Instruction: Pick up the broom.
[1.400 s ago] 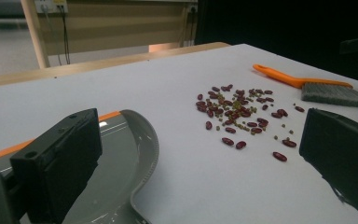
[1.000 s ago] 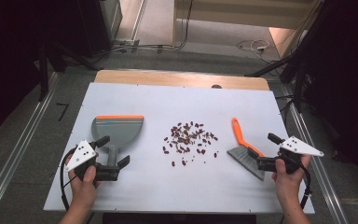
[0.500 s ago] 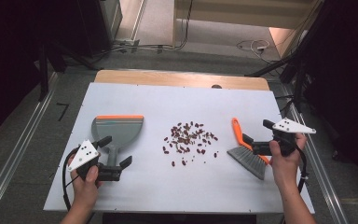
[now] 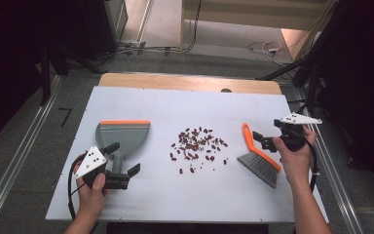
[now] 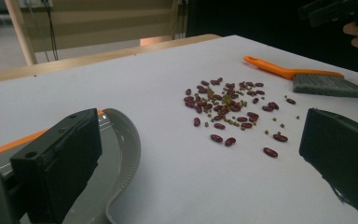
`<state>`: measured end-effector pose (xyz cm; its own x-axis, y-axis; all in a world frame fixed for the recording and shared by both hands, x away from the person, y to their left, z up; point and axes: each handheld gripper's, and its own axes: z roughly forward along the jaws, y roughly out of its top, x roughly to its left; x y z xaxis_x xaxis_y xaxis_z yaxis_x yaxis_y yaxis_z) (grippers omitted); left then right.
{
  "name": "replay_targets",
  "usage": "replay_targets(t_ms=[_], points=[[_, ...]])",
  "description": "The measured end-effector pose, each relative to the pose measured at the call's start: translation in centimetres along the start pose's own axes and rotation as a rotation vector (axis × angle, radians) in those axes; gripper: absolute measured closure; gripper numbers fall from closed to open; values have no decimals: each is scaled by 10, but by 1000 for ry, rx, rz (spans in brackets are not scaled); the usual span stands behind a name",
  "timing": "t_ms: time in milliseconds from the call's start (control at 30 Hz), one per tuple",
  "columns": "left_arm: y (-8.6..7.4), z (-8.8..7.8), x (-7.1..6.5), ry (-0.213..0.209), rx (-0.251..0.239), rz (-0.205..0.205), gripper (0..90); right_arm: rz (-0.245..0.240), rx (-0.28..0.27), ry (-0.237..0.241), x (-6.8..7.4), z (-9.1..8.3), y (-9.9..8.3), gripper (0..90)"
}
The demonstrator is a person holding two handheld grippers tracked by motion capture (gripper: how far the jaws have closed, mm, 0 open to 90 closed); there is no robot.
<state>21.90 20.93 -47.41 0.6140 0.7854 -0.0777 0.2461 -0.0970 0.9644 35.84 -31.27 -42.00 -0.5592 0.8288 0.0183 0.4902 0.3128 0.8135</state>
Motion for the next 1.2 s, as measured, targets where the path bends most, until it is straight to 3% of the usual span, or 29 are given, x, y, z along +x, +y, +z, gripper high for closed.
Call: replay_targets(t_ms=[100, 300, 533, 600, 733, 867, 1200], points=[[0, 0, 0, -2, 5, 0, 0, 14, 36, 27, 0, 6, -3, 74], [-1, 0, -1, -10, 10, -2, 0, 68, 112, 49, -6, 15, -12, 296], [-1, 0, -1, -14, 14, 2, 0, 53, 243, 30, -7, 27, -22, 454], [-1, 0, -1, -15, 16, 3, 0, 47, 257, 38, -5, 31, -23, 503], [-1, 2, -2, -17, 18, 1, 0, 84, 308, 9, 2, 38, -25, 553], [-1, 2, -2, -18, 18, 3, 0, 90, 354, -66, 7, 44, -27, 596], [-2, 2, -2, -18, 21, 2, 0, 94, 413, -82, 12, 56, -32, 610]])
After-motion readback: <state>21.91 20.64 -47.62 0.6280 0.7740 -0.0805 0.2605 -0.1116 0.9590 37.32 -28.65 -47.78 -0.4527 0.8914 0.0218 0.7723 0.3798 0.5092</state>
